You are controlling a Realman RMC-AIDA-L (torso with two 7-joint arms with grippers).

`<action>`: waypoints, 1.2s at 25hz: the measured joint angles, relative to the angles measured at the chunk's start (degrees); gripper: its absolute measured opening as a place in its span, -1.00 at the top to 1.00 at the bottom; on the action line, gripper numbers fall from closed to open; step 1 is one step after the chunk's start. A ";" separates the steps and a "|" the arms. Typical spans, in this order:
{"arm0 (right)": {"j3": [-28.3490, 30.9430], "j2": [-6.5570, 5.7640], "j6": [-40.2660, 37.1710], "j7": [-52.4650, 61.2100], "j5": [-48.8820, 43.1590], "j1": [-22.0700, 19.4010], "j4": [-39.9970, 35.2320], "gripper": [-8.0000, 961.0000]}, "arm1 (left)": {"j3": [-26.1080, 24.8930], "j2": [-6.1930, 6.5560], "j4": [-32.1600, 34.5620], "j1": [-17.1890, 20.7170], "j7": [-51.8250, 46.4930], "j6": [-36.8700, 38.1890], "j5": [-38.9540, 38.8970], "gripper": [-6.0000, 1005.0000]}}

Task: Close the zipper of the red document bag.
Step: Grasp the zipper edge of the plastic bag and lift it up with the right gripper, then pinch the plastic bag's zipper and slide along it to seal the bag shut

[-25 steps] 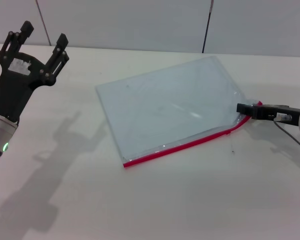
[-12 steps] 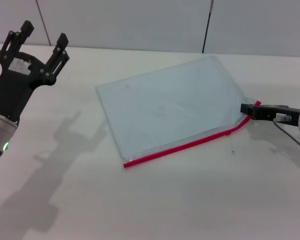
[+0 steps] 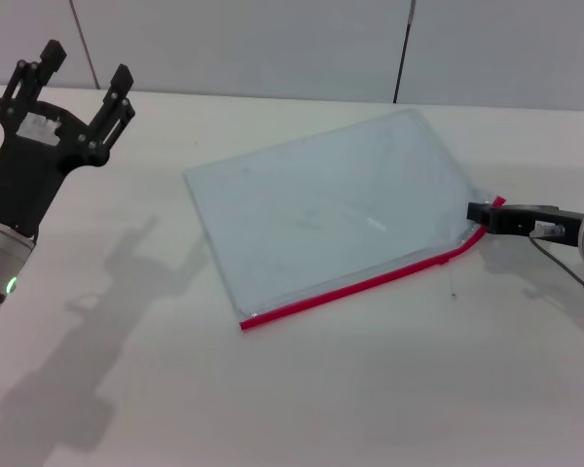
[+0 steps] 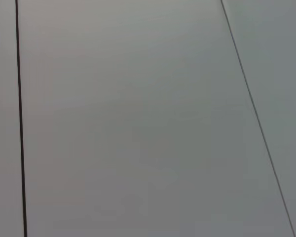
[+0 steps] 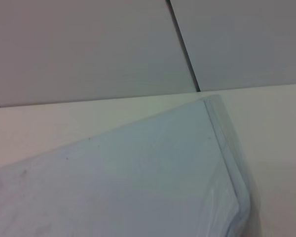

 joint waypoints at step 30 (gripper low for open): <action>0.58 0.31 -10.01 -1.98 7.41 3.22 1.80 0.88 | 19.28 -0.25 -5.87 -9.87 0.43 -15.55 0.44 -0.54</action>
